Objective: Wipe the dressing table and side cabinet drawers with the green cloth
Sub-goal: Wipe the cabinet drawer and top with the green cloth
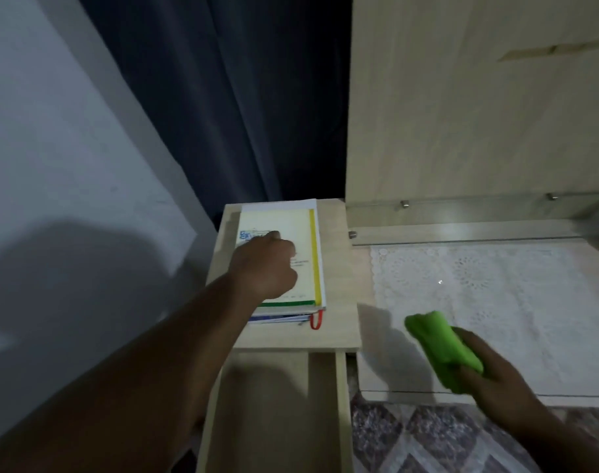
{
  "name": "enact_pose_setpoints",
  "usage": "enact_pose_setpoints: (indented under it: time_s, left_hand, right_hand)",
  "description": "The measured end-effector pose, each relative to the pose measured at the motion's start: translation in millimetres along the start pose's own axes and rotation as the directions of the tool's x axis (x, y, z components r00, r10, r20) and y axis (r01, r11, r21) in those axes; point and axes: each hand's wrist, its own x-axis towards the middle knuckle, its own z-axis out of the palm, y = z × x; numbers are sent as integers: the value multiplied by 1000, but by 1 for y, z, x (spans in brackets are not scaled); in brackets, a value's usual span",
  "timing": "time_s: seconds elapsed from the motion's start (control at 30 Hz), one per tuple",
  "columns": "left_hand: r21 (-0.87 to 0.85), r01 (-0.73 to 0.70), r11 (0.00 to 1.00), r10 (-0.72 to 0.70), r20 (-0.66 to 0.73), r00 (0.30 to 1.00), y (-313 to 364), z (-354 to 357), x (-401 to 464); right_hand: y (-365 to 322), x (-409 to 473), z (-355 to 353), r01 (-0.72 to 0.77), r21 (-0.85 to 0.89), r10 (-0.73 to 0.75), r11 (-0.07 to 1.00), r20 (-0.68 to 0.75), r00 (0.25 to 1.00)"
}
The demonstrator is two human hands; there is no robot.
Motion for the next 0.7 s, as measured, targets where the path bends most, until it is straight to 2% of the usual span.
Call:
enact_pose_setpoints:
  time_s: [0.1, 0.13, 0.17, 0.2, 0.23, 0.27, 0.3, 0.33, 0.37, 0.4, 0.5, 0.6, 0.63, 0.7]
  left_hand:
    - [-136, -80, 987, 79, -16, 997, -24, 19, -12]
    - [-236, -113, 965, 104, -48, 993, -34, 28, -18]
    - [-359, -163, 919, 116, -151, 982, -47, 38, -25]
    - [-466, -207, 860, 76, -285, 956, -62, 48, -32]
    - [-554, -225, 801, -23, -404, 915, -75, 60, -38]
    - [-646, -180, 742, -162, -433, 887, -89, 71, -45]
    - [-728, -99, 679, -285, -386, 878, -102, 83, -50]
    - [-761, -3, 648, -351, -301, 887, -112, 96, -52]
    - [-746, 61, 663, -344, -231, 910, -125, 110, -54]
    - [-685, 74, 724, -291, -207, 934, -134, 124, -53]
    - [-464, 4, 886, -127, -233, 964, -144, 144, -38]
    - [-427, 54, 903, -106, -100, 989, -131, 135, -24]
    - [-380, 53, 924, -87, -74, 993, -128, 136, -20]
    - [-286, 55, 957, -69, -39, 997, -124, 140, -17]
  right_hand:
    - [-27, -32, 55, 81, -19, -75, 997, 213, 974]
    - [-32, -39, 73, 137, -49, -120, 989, 260, 958]
    - [-39, -43, 95, 198, -70, -169, 978, 296, 940]
    - [-46, -45, 115, 254, -95, -212, 963, 316, 925]
    - [-48, -44, 133, 313, -141, -250, 939, 342, 906]
    - [-53, -41, 150, 408, -259, -307, 875, 353, 884]
    - [-61, -37, 166, 472, -373, -328, 799, 388, 861]
    - [-67, -33, 179, 464, -470, -257, 751, 439, 861]
    - [-71, -31, 196, 440, -551, -165, 709, 477, 863]
    - [-69, -26, 214, 433, -605, -133, 669, 475, 870]
    - [-64, -8, 253, 336, -743, -56, 579, 375, 925]
    - [-60, 8, 277, 173, -800, 76, 574, 262, 962]
    - [-60, 12, 282, 153, -802, 87, 577, 247, 965]
    - [-55, 14, 295, 199, -783, 91, 590, 309, 947]
